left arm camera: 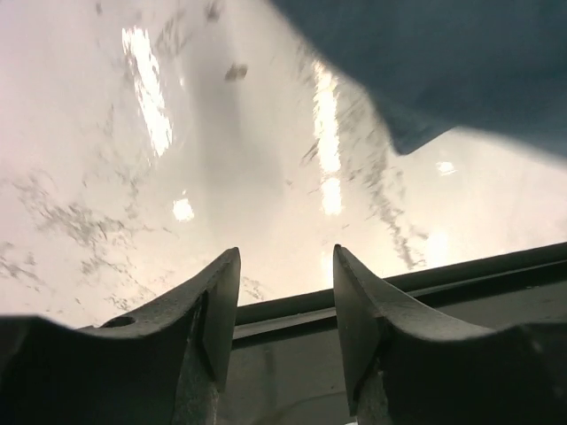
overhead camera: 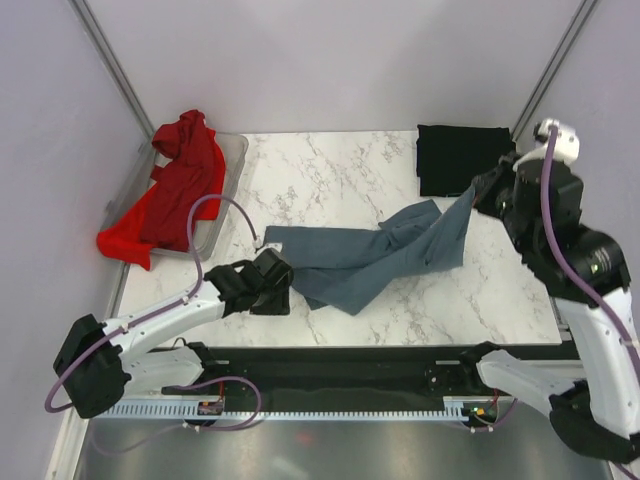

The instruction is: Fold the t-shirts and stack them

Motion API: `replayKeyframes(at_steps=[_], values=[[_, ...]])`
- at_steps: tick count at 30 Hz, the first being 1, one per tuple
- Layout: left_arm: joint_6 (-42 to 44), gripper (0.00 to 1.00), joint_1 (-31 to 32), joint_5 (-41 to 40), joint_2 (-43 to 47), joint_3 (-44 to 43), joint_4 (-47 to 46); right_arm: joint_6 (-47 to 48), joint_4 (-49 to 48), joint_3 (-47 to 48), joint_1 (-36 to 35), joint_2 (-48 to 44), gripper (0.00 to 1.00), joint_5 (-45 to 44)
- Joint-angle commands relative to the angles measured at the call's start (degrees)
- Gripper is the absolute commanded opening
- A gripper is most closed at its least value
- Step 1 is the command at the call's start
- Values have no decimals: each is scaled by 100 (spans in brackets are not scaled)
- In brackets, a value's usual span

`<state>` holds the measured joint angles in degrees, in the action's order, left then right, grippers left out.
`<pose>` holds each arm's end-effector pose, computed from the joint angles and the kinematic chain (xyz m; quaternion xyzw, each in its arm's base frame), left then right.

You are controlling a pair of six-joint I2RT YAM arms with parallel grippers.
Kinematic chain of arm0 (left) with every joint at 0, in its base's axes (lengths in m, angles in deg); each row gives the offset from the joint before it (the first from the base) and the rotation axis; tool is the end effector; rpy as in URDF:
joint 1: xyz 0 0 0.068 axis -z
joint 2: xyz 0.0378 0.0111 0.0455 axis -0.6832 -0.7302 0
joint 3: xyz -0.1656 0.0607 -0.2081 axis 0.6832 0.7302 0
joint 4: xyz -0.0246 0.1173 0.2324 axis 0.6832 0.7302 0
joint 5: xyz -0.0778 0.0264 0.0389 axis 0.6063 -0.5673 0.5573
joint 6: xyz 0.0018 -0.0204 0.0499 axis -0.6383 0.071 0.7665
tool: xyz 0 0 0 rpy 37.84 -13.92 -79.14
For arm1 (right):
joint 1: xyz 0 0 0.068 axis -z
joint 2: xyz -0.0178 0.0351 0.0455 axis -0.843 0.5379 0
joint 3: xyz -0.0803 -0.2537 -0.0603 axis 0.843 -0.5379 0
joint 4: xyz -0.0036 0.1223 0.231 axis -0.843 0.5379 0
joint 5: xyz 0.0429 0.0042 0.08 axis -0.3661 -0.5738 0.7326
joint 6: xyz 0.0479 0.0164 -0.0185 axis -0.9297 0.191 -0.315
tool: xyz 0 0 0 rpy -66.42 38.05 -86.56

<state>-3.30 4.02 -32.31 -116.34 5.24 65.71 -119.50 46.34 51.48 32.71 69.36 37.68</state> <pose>0.1432 -0.1451 0.2156 0.0279 0.9695 -0.1011 0.2215 0.1326 0.0447 0.4830 0.1614 0.7995 0.0987 0.5701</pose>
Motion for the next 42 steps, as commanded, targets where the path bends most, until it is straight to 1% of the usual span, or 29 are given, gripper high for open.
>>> replayKeyframes(at_steps=[1,4,7,10,12,17,20,24,33,36,37,42], values=[[-726,52,17,408,358,433,-932,626,13,948,14,746,0,-1005],[-770,52,70,514,192,548,-1205,662,-110,907,14,993,0,-979],[-797,56,123,479,25,566,-1416,705,-206,705,32,1125,0,-1084],[-797,59,123,462,-168,583,-1653,776,-321,573,154,1257,0,-945],[-788,59,123,470,-318,574,-1802,794,-399,520,225,1327,0,-812],[-805,55,175,532,-871,496,-2084,837,-610,239,418,1310,0,-522],[-858,55,219,409,-1100,460,-2110,864,-724,89,506,1266,0,-390],[-858,55,263,427,-1355,469,-2365,881,-839,-113,568,1187,0,-267],[-849,54,439,260,-1883,170,-2462,855,-1050,-658,612,958,0,-65],[-849,52,430,216,-2014,144,-2454,846,-1094,-799,621,888,0,-21],[-858,49,430,207,-2058,152,-2454,846,-1094,-851,621,862,0,-3],[-876,41,474,128,-2454,47,-2471,820,-1156,-974,647,765,0,76]])
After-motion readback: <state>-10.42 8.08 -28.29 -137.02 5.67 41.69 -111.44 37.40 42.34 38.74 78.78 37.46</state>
